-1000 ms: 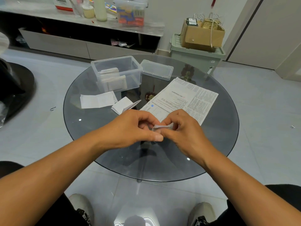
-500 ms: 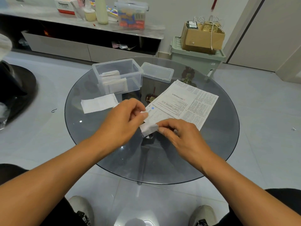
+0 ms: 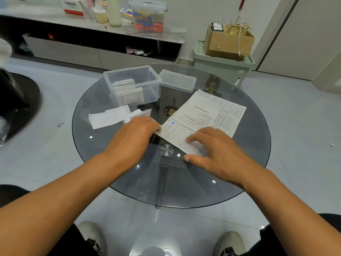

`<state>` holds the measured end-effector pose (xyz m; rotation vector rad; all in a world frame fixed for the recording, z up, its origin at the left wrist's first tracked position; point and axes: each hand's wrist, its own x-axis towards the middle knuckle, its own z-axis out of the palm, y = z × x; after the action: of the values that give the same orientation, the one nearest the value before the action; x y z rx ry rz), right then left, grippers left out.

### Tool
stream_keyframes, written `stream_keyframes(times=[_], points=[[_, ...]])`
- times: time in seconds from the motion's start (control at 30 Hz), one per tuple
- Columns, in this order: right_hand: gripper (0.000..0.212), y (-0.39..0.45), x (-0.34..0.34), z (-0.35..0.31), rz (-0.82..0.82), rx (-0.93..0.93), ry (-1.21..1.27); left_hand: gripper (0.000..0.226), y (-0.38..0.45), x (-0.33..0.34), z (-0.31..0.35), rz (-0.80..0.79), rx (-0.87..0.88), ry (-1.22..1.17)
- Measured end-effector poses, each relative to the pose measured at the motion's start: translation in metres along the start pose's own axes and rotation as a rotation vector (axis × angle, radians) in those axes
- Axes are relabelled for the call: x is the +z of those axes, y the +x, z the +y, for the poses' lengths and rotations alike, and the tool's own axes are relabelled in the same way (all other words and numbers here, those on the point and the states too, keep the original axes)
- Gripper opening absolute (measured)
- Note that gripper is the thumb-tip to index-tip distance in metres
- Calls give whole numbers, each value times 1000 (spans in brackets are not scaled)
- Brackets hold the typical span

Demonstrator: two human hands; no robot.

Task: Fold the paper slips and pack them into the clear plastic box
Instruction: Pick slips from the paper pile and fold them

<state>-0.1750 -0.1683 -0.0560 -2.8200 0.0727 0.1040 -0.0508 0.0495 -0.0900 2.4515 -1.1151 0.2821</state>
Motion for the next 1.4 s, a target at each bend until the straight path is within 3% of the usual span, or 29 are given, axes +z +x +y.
stream_keyframes(times=[0.2,0.33,0.47,0.53,0.6,0.7,0.83,0.93,1.07,1.2,1.27,1.33,1.4], points=[[68,-6,-19,-1,-105,-39,-59,39,4,1,-15,-30,-117,144],[71,-3,-13,1,-55,-81,-147,63,4,-7,-1,-139,10,-145],[69,-11,-22,12,-77,-41,209,83,0,-20,16,-339,27,-362],[66,-18,-31,15,-113,-57,446,78,0,-23,21,-322,60,-433],[63,-24,-42,15,-197,-95,662,58,3,-21,23,-289,53,-481],[47,-29,-54,18,-288,-108,804,30,3,-17,17,-313,23,-457],[36,-28,-54,34,-225,57,883,43,-2,-15,6,-360,169,-252],[32,-25,-45,38,-152,82,702,45,-5,-20,7,-425,247,-140],[70,-23,-26,27,-257,76,532,44,-10,-17,21,-351,300,-122],[84,-19,-18,20,-291,-14,429,40,-13,-8,25,-318,191,-180],[77,-17,-16,21,-232,-48,357,41,-12,-10,27,-330,181,-168],[55,-15,-11,23,-107,-81,256,47,-11,-12,25,-367,186,-198],[26,-13,-7,23,-5,-120,174,75,-11,-12,18,-492,204,-206]])
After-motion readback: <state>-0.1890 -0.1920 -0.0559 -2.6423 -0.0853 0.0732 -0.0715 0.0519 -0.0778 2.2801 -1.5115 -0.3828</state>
